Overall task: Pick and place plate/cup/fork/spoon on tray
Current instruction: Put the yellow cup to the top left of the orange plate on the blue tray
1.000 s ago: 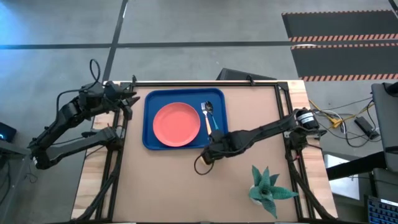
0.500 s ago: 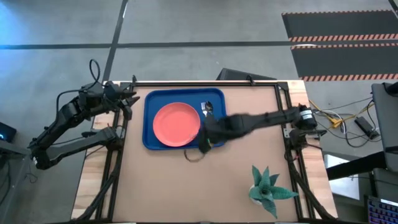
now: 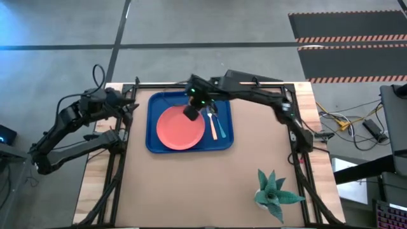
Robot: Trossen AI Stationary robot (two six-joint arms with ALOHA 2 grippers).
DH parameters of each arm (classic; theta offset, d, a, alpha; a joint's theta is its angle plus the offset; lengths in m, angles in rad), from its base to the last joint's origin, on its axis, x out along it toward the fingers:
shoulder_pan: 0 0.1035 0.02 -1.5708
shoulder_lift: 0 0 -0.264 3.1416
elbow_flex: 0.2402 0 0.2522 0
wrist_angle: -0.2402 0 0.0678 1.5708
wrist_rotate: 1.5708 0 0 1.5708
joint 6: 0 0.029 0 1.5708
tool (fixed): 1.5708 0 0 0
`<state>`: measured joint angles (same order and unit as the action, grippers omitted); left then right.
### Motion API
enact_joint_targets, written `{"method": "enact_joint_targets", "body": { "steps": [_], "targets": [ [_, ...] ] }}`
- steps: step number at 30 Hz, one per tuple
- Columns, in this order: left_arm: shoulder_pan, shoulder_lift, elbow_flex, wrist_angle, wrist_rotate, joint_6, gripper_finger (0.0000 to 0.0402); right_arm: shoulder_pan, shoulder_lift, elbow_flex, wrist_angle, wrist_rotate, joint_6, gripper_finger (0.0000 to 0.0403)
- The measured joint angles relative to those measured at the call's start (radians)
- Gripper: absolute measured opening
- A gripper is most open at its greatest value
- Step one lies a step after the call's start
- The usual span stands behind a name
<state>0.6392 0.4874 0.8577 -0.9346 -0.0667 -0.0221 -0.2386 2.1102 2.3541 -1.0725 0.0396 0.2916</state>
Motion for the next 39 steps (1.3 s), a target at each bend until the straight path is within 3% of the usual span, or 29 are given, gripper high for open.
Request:
{"method": "enact_joint_targets", "body": {
  "steps": [3, 6, 14, 19, 27, 39],
  "targets": [
    [0.000, -0.007, 0.000, 0.002, -0.001, 0.000, 0.0113, -0.042, 0.016, -0.045, 0.100, -0.099, -0.028, 0.0008],
    [0.001, -0.005, 0.000, 0.001, -0.004, -0.001, 0.0113, -0.068, 0.028, -0.043, 0.067, -0.095, -0.029, 0.0008],
    [0.001, 0.012, 0.000, 0.001, -0.006, -0.001, 0.0113, -0.086, -0.052, 0.002, -0.104, 0.120, -0.066, 0.0008],
    [0.001, 0.017, 0.000, 0.003, -0.006, -0.001, 0.0113, -0.112, -0.089, 0.000, -0.242, 0.235, -0.007, 0.0008],
    [0.001, 0.018, 0.000, 0.003, -0.006, -0.001, 0.0113, -0.133, -0.056, -0.001, -0.209, 0.212, -0.004, 0.0008],
    [0.001, 0.016, 0.000, 0.002, -0.006, -0.001, 0.0113, -0.153, 0.090, -0.001, -0.026, 0.054, -0.023, 0.0008]
  ]
}}
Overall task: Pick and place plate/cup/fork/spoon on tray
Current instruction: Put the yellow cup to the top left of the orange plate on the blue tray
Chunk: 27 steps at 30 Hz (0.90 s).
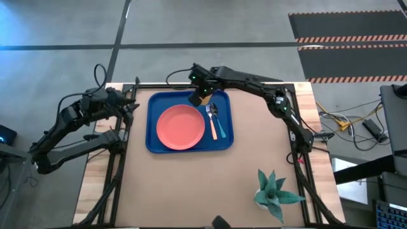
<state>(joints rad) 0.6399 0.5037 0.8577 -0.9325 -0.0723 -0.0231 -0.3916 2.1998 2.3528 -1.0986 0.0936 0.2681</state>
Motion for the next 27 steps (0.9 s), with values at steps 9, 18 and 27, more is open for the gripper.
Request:
{"method": "enact_joint_targets", "body": {
  "steps": [9, 18, 27],
  "targets": [
    [0.000, 0.009, 0.000, -0.001, 0.000, 0.000, 0.0113, -0.002, 0.042, 0.002, 0.042, -0.019, -0.016, 0.0008],
    [0.000, 0.024, -0.001, 0.001, 0.000, 0.000, 0.0113, -0.014, 0.042, 0.002, 0.108, -0.016, -0.025, 0.0008],
    [0.000, 0.025, -0.001, 0.002, 0.000, 0.000, 0.0113, -0.022, 0.059, 0.001, 0.130, -0.016, -0.016, 0.0008]
  ]
}}
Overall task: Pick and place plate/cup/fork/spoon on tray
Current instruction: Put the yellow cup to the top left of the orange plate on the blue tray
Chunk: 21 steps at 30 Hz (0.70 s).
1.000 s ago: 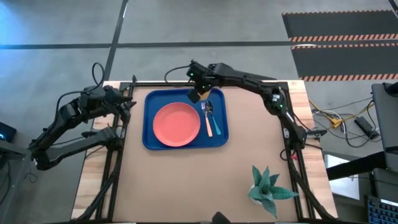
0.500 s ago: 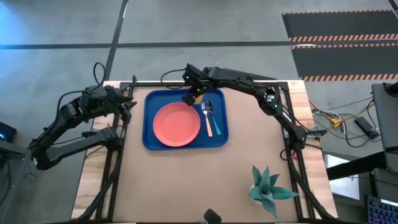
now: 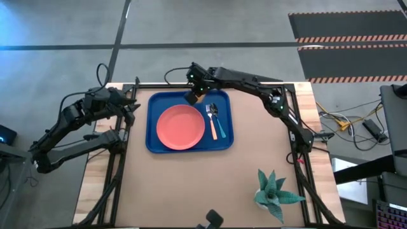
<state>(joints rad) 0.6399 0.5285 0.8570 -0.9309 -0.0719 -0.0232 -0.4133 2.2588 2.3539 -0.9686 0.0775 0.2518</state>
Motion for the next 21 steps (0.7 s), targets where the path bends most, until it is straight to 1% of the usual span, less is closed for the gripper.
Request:
{"method": "enact_joint_targets", "body": {
  "steps": [7, 15, 21],
  "targets": [
    [0.000, 0.000, 0.000, 0.003, 0.000, 0.000, 0.0113, 0.002, 0.066, -0.001, -0.030, 0.005, 0.003, 0.0009],
    [0.000, 0.000, 0.000, 0.002, 0.000, 0.000, 0.0113, 0.002, 0.071, 0.000, -0.040, 0.003, -0.002, 0.0009],
    [0.000, 0.000, 0.000, 0.001, 0.000, 0.000, 0.0113, 0.002, 0.071, 0.000, -0.040, -0.021, -0.007, 0.0009]
  ]
}}
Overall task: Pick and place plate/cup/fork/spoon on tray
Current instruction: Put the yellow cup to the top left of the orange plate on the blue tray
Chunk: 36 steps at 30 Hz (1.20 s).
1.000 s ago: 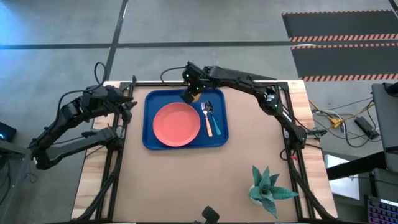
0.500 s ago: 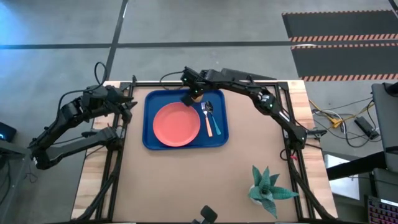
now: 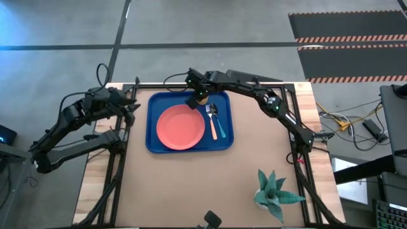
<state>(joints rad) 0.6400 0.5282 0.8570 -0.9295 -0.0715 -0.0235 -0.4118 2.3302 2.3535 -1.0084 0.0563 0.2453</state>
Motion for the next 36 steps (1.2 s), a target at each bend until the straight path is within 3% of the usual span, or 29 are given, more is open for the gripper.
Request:
{"method": "enact_joint_targets", "body": {
  "steps": [7, 19, 26, 31, 36],
  "targets": [
    [0.000, 0.001, 0.000, 0.000, 0.000, 0.000, 0.0113, 0.003, 0.000, 0.000, 0.013, -0.028, 0.005, 0.0015],
    [0.000, 0.002, 0.000, 0.001, 0.000, -0.024, 0.0113, 0.012, -0.022, 0.000, 0.055, -0.040, -0.001, 0.0090],
    [0.000, 0.010, -0.002, 0.012, 0.000, -0.106, 0.0113, 0.022, -0.118, 0.001, 0.072, -0.039, -0.017, 0.0110],
    [0.000, 0.073, -0.096, 0.288, 0.121, -0.021, 0.0113, 0.060, -0.203, 0.002, 0.073, -0.096, -0.018, 0.0109],
    [0.000, 0.292, -0.143, 0.521, 0.170, -0.019, 0.0113, 0.119, -0.279, 0.002, 0.043, -0.119, -0.020, 0.0101]
  ]
}}
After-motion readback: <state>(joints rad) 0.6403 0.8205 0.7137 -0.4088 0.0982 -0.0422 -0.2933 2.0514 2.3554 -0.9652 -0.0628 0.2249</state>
